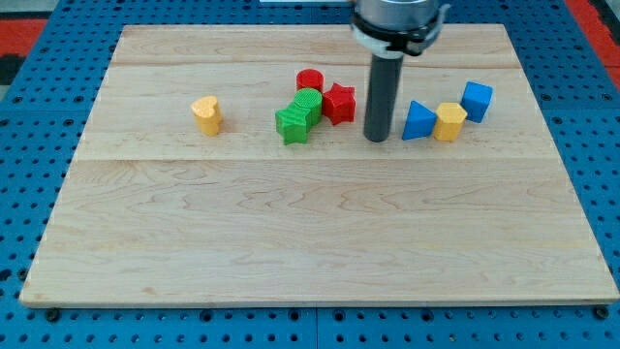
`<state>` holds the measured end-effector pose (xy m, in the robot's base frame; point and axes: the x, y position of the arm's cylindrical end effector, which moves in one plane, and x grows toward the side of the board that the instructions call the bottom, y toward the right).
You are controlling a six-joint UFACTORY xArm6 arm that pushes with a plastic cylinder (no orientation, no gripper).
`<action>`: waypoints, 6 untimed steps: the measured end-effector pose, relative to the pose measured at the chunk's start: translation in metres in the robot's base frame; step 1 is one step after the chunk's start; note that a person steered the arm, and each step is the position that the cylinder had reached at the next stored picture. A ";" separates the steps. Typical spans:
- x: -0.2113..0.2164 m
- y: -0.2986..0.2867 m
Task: Move the yellow heart close to the green star
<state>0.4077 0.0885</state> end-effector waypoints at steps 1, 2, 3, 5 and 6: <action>0.000 0.023; 0.000 0.039; 0.018 0.030; 0.054 -0.205; -0.011 -0.264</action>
